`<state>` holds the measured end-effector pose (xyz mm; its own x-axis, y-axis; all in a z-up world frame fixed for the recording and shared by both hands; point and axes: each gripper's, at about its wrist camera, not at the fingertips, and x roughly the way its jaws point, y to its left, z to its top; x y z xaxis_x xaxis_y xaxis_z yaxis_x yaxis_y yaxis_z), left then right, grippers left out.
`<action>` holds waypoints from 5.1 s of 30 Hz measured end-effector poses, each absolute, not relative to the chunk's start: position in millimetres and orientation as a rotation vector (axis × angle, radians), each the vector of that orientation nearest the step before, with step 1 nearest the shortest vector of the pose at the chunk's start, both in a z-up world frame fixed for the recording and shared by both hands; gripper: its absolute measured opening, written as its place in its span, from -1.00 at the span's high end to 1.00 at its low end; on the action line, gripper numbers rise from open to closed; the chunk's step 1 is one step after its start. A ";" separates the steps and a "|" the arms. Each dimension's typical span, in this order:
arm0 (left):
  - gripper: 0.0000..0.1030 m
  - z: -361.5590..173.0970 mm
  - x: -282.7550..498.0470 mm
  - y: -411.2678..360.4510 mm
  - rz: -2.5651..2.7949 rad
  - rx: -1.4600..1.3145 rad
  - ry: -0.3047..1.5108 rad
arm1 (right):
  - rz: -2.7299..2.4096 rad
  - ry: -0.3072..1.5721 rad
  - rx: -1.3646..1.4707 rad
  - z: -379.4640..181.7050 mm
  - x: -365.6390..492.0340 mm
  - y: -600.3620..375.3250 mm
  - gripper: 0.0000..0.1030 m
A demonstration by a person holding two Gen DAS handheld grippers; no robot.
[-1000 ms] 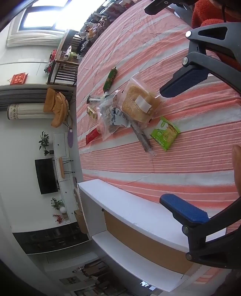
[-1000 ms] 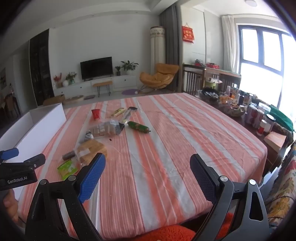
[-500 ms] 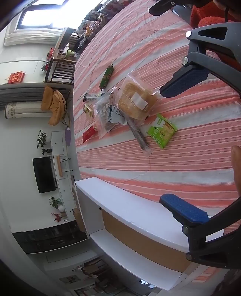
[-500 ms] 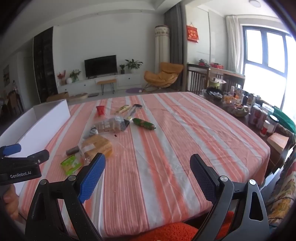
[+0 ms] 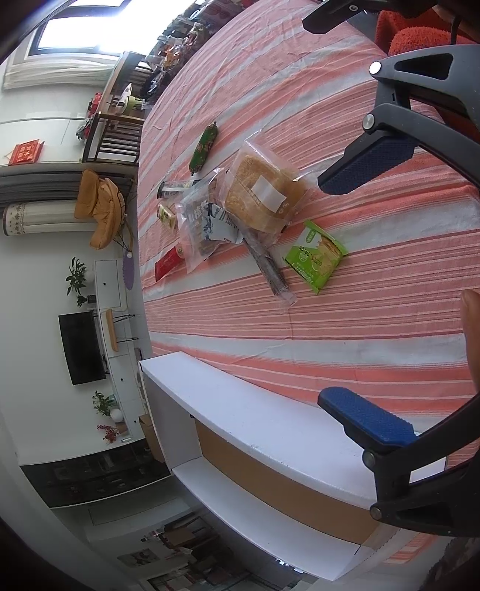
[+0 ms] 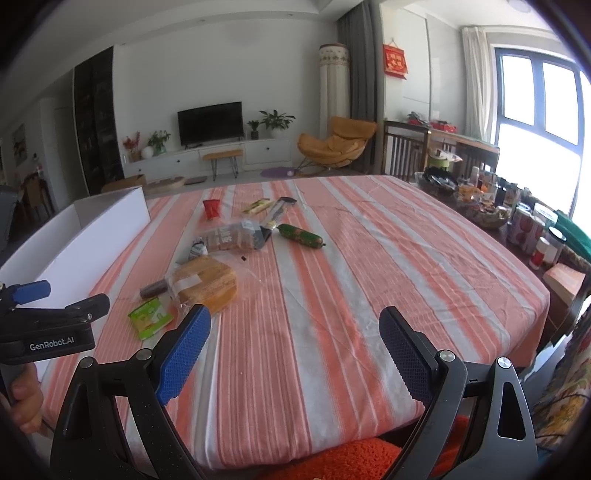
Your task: Organize snacks
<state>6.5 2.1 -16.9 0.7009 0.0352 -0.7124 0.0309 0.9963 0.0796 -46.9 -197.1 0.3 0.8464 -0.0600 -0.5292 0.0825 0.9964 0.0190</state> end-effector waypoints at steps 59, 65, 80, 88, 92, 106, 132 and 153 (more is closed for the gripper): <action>-1.00 -100.8 105.1 13.1 -0.193 -0.243 1.181 | -0.236 0.880 0.241 -94.0 56.7 -226.1 -0.86; -1.00 -111.1 139.6 -22.3 -0.046 -0.009 1.144 | -0.226 0.871 0.250 -93.6 56.4 -227.6 -0.86; -1.00 -105.8 97.3 62.0 -0.070 0.024 1.179 | -0.220 0.860 0.276 -92.0 55.3 -229.9 -0.86; -1.00 -93.9 121.5 38.3 -0.255 0.074 1.085 | -0.206 0.851 0.298 -92.0 53.7 -232.5 -0.86; -0.99 -105.5 130.7 22.4 -0.355 0.147 1.118 | -0.209 0.851 0.295 -92.2 54.0 -232.1 -0.86; -0.68 -98.5 106.9 7.1 -0.420 0.216 1.146 | -0.213 0.853 0.290 -92.4 55.3 -229.6 -0.86; 0.03 -96.1 68.2 21.4 -0.371 0.059 1.030 | 0.194 1.171 -0.167 -87.2 190.8 -177.8 -0.79; 0.04 78.3 5.1 180.1 -0.251 -0.327 0.701 | 0.542 0.907 0.293 57.7 106.6 -96.3 -0.48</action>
